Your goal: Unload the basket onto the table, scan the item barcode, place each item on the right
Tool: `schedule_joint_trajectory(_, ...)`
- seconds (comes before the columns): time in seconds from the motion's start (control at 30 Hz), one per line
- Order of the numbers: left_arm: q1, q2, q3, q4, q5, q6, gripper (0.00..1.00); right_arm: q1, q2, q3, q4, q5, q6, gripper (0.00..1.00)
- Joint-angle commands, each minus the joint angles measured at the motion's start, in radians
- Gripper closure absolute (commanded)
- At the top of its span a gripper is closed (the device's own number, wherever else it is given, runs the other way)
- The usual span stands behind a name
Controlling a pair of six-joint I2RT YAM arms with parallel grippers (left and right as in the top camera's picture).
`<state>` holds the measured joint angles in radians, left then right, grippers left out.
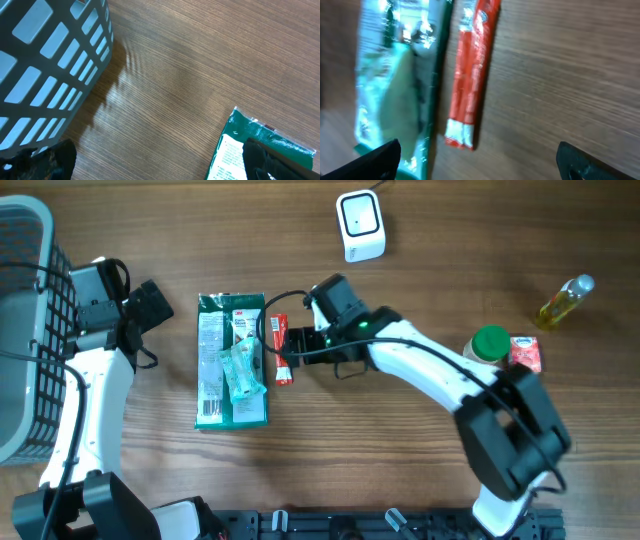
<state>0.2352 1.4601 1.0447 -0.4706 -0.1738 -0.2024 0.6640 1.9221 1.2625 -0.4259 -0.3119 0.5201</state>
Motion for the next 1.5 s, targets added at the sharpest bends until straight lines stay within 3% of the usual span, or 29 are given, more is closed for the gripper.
schedule_joint_trajectory(0.0,0.005,-0.013,0.011,0.002,0.002,0.012,0.0,0.024,0.074,-0.006,0.027,0.027,0.04,0.01)
schedule_joint_trajectory(0.07,0.005,-0.013,0.011,0.002,0.002,0.012,0.0,0.025,0.09,-0.006,0.03,0.03,0.04,0.07)
schedule_joint_trajectory(0.27,0.005,-0.013,0.011,0.002,0.002,0.012,0.0,0.029,0.092,-0.006,0.049,0.051,0.044,0.44)
schedule_joint_trajectory(0.37,0.005,-0.013,0.011,0.002,0.002,0.012,0.0,0.051,0.092,-0.006,0.062,0.104,0.094,0.5)
schedule_joint_trajectory(0.5,0.005,-0.013,0.011,0.002,0.002,0.012,0.0,0.106,0.092,-0.006,0.108,0.222,0.088,0.67)
schedule_joint_trajectory(0.63,0.005,-0.013,0.011,0.002,0.002,0.012,0.0,0.122,0.091,0.011,0.166,0.212,0.085,0.94)
schedule_joint_trajectory(1.17,0.005,-0.013,0.011,0.002,0.002,0.012,0.0,0.185,0.119,0.006,0.225,0.152,0.146,0.96)
schedule_joint_trajectory(1.47,0.005,-0.013,0.011,0.002,0.002,0.012,0.0,0.198,0.118,0.005,0.08,0.287,0.163,0.96)
